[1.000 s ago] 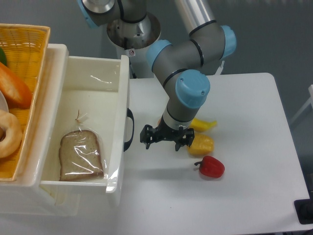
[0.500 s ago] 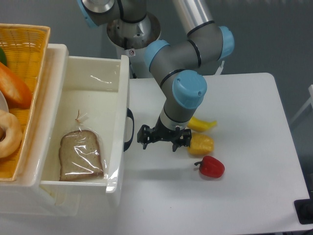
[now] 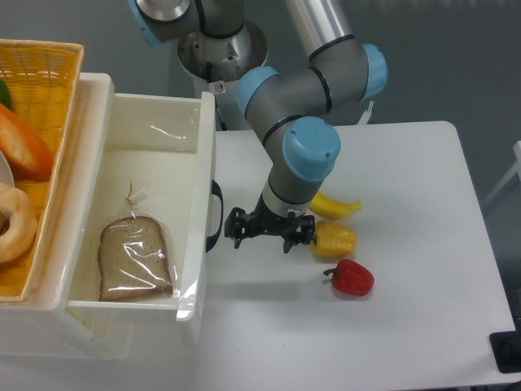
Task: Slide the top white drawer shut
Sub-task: 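Bring the gripper against the drawer front beside its black handle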
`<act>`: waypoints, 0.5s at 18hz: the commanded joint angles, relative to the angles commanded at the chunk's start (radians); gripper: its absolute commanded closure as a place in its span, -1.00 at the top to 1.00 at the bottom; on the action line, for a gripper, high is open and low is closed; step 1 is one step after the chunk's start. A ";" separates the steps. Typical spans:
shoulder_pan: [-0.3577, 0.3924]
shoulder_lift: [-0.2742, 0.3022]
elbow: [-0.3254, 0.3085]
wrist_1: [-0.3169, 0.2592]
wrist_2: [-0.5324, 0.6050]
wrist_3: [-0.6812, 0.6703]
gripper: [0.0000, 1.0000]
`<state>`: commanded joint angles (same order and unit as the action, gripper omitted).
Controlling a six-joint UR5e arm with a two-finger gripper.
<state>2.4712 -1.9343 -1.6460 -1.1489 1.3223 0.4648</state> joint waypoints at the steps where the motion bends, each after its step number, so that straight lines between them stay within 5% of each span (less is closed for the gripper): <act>1: -0.002 0.000 0.000 0.002 -0.002 0.000 1.00; 9: -0.011 0.005 0.002 0.000 -0.011 0.000 1.00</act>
<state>2.4606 -1.9297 -1.6444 -1.1490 1.3116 0.4648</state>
